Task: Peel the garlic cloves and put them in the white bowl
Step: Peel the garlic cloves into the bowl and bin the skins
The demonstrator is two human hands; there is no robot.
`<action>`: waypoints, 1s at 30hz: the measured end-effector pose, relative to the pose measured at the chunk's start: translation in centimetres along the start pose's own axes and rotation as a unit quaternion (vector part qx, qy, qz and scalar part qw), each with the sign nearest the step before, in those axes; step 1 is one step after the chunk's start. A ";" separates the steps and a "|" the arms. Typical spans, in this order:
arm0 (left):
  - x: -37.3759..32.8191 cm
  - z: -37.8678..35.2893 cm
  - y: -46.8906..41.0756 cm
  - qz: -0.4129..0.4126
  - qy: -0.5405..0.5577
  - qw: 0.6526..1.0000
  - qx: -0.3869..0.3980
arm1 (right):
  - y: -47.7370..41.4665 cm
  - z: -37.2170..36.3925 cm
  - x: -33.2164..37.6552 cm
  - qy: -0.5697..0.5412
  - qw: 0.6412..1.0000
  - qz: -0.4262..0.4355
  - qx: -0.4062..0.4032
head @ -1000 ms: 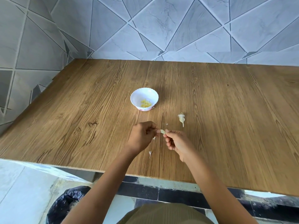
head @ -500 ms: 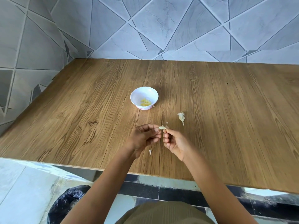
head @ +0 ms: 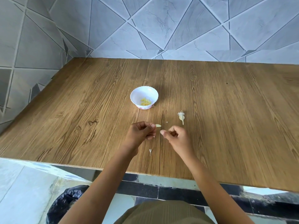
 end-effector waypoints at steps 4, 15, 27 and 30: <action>-0.3 0.0 0.1 -0.015 -0.021 1.000 -0.005 | -0.1 -0.5 0.5 -0.058 0.998 0.025 0.025; -0.3 -1.6 0.4 0.038 -0.046 0.995 0.084 | -0.3 -1.5 0.4 -0.202 0.973 0.014 0.114; -0.9 0.0 -0.2 -0.016 -0.303 0.953 0.009 | 0.0 -0.5 1.1 -0.180 0.970 0.134 0.091; -3.1 -0.3 0.5 -0.119 -0.401 0.907 -0.038 | -0.1 -0.3 0.4 -0.188 0.972 0.121 0.076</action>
Point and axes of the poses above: each hand's wrist, its own y-axis away from the middle knuckle, its own z-axis out of the back of the hand, x = y × z, the point moved 10 cm from there along -y, towards the middle knuckle, and after that the axes turned 7 degrees about x, right-handed, at the moved point
